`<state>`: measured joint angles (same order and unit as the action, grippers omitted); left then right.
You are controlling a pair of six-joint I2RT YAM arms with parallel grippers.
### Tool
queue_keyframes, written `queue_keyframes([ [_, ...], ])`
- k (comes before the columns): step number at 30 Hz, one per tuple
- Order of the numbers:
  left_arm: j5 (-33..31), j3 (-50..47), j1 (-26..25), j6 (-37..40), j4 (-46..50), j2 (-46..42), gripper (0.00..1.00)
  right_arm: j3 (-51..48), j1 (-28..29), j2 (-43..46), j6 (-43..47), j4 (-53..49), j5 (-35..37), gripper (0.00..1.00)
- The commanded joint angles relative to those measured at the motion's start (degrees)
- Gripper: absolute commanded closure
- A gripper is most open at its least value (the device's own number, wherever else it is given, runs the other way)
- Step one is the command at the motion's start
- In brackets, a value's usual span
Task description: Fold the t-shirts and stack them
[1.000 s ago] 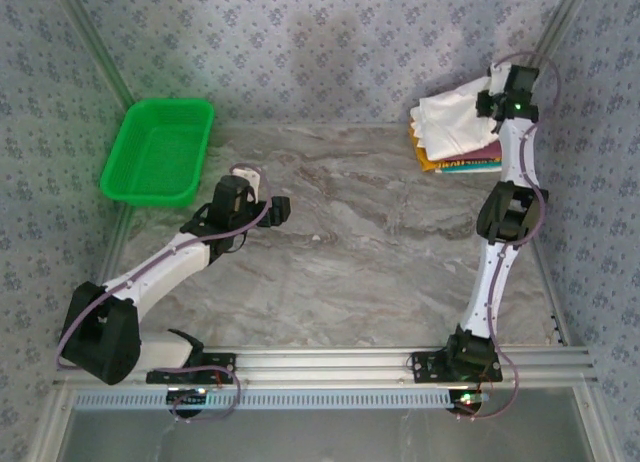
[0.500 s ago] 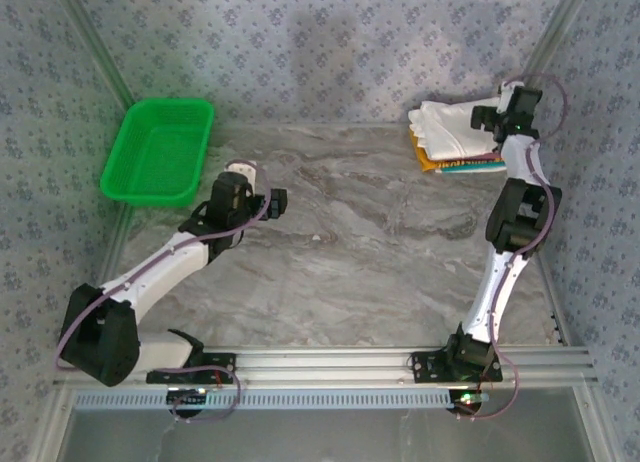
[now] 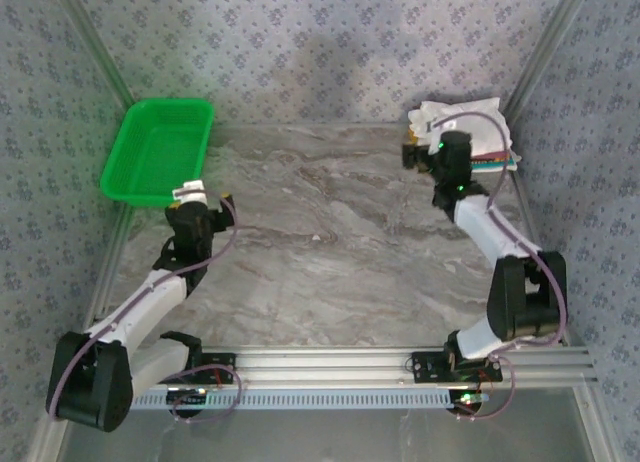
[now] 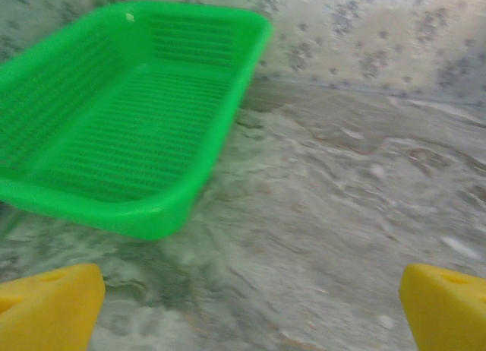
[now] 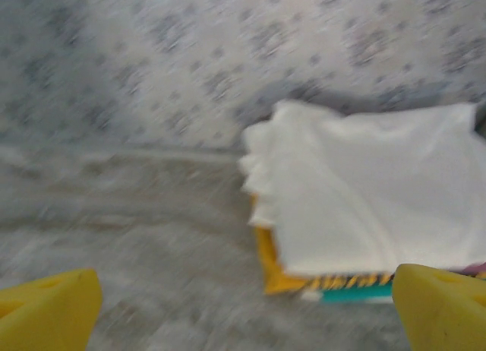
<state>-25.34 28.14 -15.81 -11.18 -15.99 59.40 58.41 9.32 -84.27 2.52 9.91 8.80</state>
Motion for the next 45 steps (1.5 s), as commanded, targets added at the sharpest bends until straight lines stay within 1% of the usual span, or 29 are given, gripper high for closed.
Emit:
queue_keyframes([
  [1,-3.1,-4.2,1.0,5.3,-7.4,-2.0,0.00,-7.5,2.9,5.7,-0.9,-1.6,10.6,0.00],
  [4,-5.3,-8.9,1.9,8.0,-14.0,-2.4,0.00,-17.6,3.6,12.6,-3.1,1.1,11.8,0.00],
  [6,-2.8,-12.1,3.7,9.4,-18.8,-2.0,0.00,-24.1,3.6,16.1,-2.0,3.7,13.4,0.00],
  [8,-1.1,-14.5,5.4,10.2,-23.6,0.3,0.00,-29.3,3.4,18.5,-1.5,5.7,16.3,0.00],
  [10,-0.3,-14.6,6.5,10.9,-24.2,2.5,0.00,-32.6,2.6,19.1,-0.3,8.2,16.5,0.00],
  [12,1.3,-14.9,7.4,11.6,-26.5,5.1,0.00,-34.9,0.3,18.8,-2.2,10.8,15.8,0.00],
  [14,4.3,-15.6,8.8,11.5,-31.1,8.3,0.00,-37.6,-3.3,17.7,-3.8,17.2,11.0,0.00],
  [15,5.0,-15.5,9.4,11.2,-32.6,9.7,0.00,-38.9,-4.2,16.7,-4.4,20.6,9.1,0.00],
  [18,7.3,-14.6,10.3,10.8,-35.9,14.0,0.00,-40.4,-7.1,11.9,-3.8,28.9,5.4,0.00],
  [20,9.4,-13.0,11.3,11.0,-37.1,17.2,0.00,-39.4,-7.4,9.2,-1.9,31.5,3.5,0.00],
  [23,9.1,-10.7,13.8,7.8,-37.1,22.5,0.00,-39.0,-7.6,5.6,0.0,36.1,1.7,0.00],
  [24,9.7,-10.4,14.6,7.0,-37.8,24.0,0.00,-38.5,-7.9,4.5,-0.4,35.9,1.5,0.00],
  [26,11.7,-10.9,15.8,6.3,-39.8,25.8,0.00,-39.3,-8.6,1.7,0.1,39.5,-2.0,0.00],
  [27,13.0,-11.6,15.8,6.7,-41.5,26.2,0.00,-40.0,-8.3,0.4,1.0,41.8,-3.3,0.00],
  [29,19.2,-15.0,15.8,9.4,-49.3,27.6,0.00,-42.2,-7.8,-0.7,2.7,46.0,-6.2,0.00],
  [30,21.4,-16.0,15.5,10.5,-52.0,28.2,0.00,-43.1,-7.9,-1.3,2.7,48.2,-6.2,0.00],
  [32,25.4,-16.3,15.4,12.5,-51.3,27.5,0.00,-42.9,-7.8,-2.7,2.7,49.5,-6.3,0.00],
  [34,25.4,-14.2,15.0,13.1,-48.0,27.7,0.00,-40.3,-8.6,-2.6,2.0,44.3,-7.2,0.00],
  [36,24.1,-8.4,15.1,12.3,-37.4,27.8,0.00,-36.4,-10.6,-3.2,-0.2,37.8,-8.2,0.00],
  [37,23.2,-5.4,15.3,11.7,-32.6,28.4,0.00,-35.9,-12.0,-3.2,-1.5,36.5,-9.7,0.00],
  [38,23.6,-4.0,16.9,9.4,-29.3,28.3,0.00,-36.3,-12.7,-3.3,-2.0,37.9,-10.5,0.00],
  [39,25.3,-5.0,18.3,8.5,-31.8,28.7,0.00,-36.1,-12.0,-3.2,-1.6,37.1,-9.1,0.00],
  [41,23.7,-4.5,17.7,9.1,-30.6,28.4,0.00,-36.4,-10.6,-3.1,-0.7,37.8,-6.6,0.00],
  [43,21.9,-4.3,16.5,9.7,-30.2,28.4,0.00,-36.0,-11.2,-3.3,-1.0,37.2,-8.0,0.00],
  [45,22.0,-4.4,16.5,9.7,-30.4,28.6,0.00,-36.1,-11.4,-3.2,-1.2,37.1,-8.3,0.00],
])
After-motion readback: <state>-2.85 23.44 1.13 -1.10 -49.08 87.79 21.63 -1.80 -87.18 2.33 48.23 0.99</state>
